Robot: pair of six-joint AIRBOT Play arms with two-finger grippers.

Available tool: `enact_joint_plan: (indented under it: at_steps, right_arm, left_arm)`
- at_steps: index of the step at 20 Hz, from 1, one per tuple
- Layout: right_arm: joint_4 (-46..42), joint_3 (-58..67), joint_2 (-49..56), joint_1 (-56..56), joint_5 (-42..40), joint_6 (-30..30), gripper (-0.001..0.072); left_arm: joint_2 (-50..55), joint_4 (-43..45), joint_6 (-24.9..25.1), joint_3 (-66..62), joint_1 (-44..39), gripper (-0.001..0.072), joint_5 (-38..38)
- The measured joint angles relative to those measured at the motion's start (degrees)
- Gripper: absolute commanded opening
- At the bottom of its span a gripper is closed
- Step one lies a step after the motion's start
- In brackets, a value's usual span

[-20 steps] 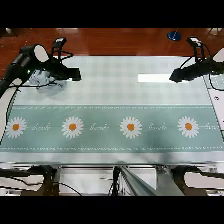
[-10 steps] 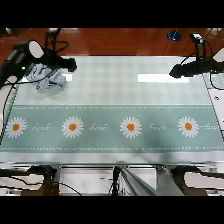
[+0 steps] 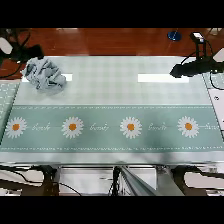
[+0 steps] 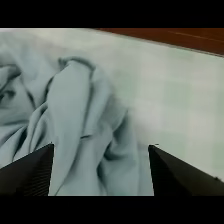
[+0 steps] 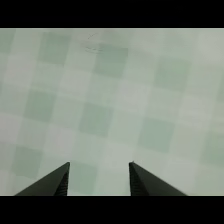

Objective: Fold the shirts.

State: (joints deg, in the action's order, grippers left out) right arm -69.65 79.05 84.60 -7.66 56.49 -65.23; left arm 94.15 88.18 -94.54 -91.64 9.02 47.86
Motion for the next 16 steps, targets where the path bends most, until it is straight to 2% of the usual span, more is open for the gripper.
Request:
enact_joint_plan:
  at_steps: [3, 7, 8, 9, 13, 16]
  right_arm:
    - [-0.04, 0.00, 0.00, 0.00, 0.00, -0.02, 0.0432]
    - [-0.11, 0.00, 0.00, 0.00, 0.39, -0.04, 0.0431]
    - [-0.13, 0.00, 0.00, 0.00, 0.76, -0.04, 0.0431]
    - [-0.13, 0.00, 0.00, 0.00, 1.09, -0.04, 0.0431]
    - [-0.68, 0.00, 0.00, 0.00, 2.82, -0.04, 0.0431]
    - [-2.05, 0.00, 0.00, 0.00, 3.78, -0.04, 0.0431]
  left_arm:
    - [3.06, 0.55, -0.59, -0.07, 2.58, 0.0720, 4.55]
    - [7.28, 0.66, 1.09, -0.13, 3.67, 0.0719, 7.41]
    - [8.33, 0.74, 1.18, -0.13, 3.85, 0.0432, 7.45]
    - [9.27, 0.74, 1.36, -0.13, 3.96, 0.0022, 7.78]
    - [10.08, 0.68, 1.14, -2.32, 3.76, 0.0031, 10.40]
    - [7.50, 0.00, 0.48, -8.66, 2.43, 0.0031, 12.81]
